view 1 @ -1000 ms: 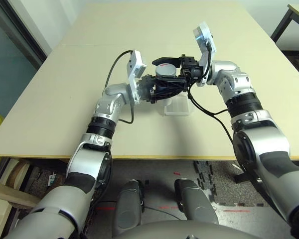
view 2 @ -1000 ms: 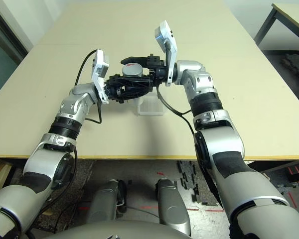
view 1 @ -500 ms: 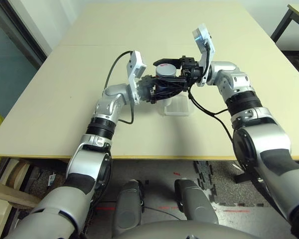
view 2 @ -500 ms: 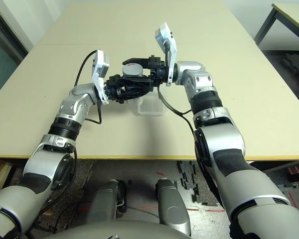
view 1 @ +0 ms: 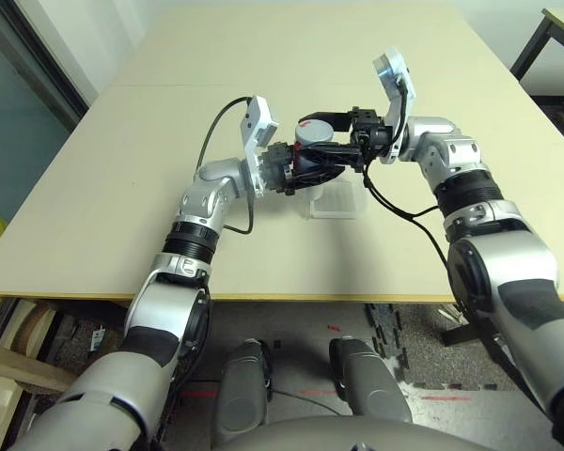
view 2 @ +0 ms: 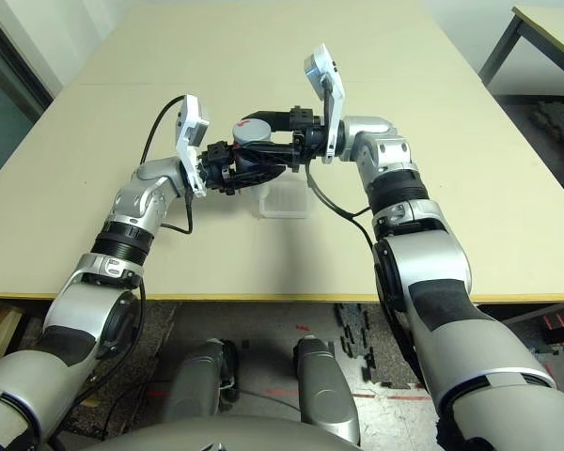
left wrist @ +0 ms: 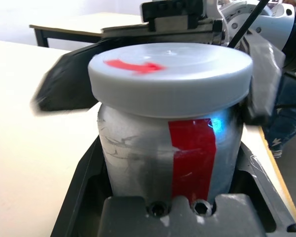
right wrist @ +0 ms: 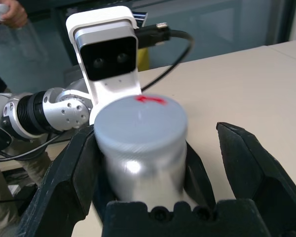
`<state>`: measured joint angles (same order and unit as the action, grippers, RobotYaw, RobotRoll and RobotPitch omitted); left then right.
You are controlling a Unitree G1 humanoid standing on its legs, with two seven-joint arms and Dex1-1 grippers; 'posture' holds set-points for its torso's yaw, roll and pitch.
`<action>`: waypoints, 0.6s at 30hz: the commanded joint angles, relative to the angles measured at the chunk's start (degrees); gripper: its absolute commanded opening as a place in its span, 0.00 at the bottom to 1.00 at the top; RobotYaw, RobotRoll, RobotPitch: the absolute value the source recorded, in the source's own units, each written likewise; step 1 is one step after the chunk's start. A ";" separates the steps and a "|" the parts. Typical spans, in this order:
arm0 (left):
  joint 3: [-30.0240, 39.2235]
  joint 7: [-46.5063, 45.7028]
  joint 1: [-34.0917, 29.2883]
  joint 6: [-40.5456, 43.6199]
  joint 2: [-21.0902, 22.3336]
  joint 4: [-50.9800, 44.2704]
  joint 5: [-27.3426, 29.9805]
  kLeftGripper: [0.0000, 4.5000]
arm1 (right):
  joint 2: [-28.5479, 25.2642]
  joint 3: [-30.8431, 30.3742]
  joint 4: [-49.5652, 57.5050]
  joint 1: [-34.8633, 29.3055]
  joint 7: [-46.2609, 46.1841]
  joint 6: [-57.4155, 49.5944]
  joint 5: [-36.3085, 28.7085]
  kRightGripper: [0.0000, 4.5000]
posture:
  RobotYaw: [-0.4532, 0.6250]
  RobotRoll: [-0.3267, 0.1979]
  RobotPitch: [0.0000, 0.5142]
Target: Pour the medicine from the bottle into the box.
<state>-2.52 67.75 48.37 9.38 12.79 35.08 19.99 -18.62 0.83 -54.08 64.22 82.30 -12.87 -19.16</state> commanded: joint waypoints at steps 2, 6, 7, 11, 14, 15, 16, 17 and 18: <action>-0.34 3.14 -0.98 -1.03 0.19 -1.52 0.45 0.61 | -4.07 3.29 -4.05 0.44 -3.66 -0.08 0.30 1.00 | 0.23 0.62 0.17; -0.05 3.45 -1.15 -0.89 0.45 -1.63 0.42 0.61 | -4.39 4.56 -5.49 0.93 -3.99 -0.93 -0.16 1.00 | 0.23 0.62 0.17; 0.03 3.46 -1.20 -0.87 0.54 -1.66 0.35 0.61 | -4.51 4.69 -5.59 0.86 -3.67 -0.97 0.01 1.00 | 0.23 0.62 0.17; 0.48 3.26 -1.06 -1.02 1.01 -1.24 0.18 0.61 | -5.30 4.42 -6.32 0.61 -1.90 -0.09 1.04 1.00 | 0.24 0.62 0.17; 0.62 3.18 -1.16 -1.16 1.33 -1.20 0.14 0.61 | -6.39 3.86 -6.73 0.30 0.19 0.96 2.00 1.00 | 0.25 0.62 0.17; 0.62 3.18 -1.15 -1.23 1.37 -1.12 0.15 0.61 | -6.62 3.79 -6.86 0.27 0.64 1.27 2.31 1.00 | 0.25 0.62 0.16; 0.61 3.17 -1.13 -1.26 1.41 -1.09 0.17 0.61 | -6.84 3.70 -7.00 0.25 0.92 1.69 2.71 1.00 | 0.25 0.62 0.16; 0.66 3.10 -1.03 -1.36 1.47 -0.96 0.18 0.61 | -7.28 3.62 -6.98 0.18 1.70 2.24 3.08 1.00 | 0.24 0.62 0.15; 0.72 3.05 -0.88 -1.47 1.52 -0.76 0.17 0.61 | -7.65 3.66 -6.98 0.17 2.33 2.59 3.33 1.00 | 0.24 0.62 0.15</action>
<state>-2.09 70.55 47.71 8.47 14.10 34.43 20.27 -25.25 5.05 -60.80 64.27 83.22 -11.45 -16.72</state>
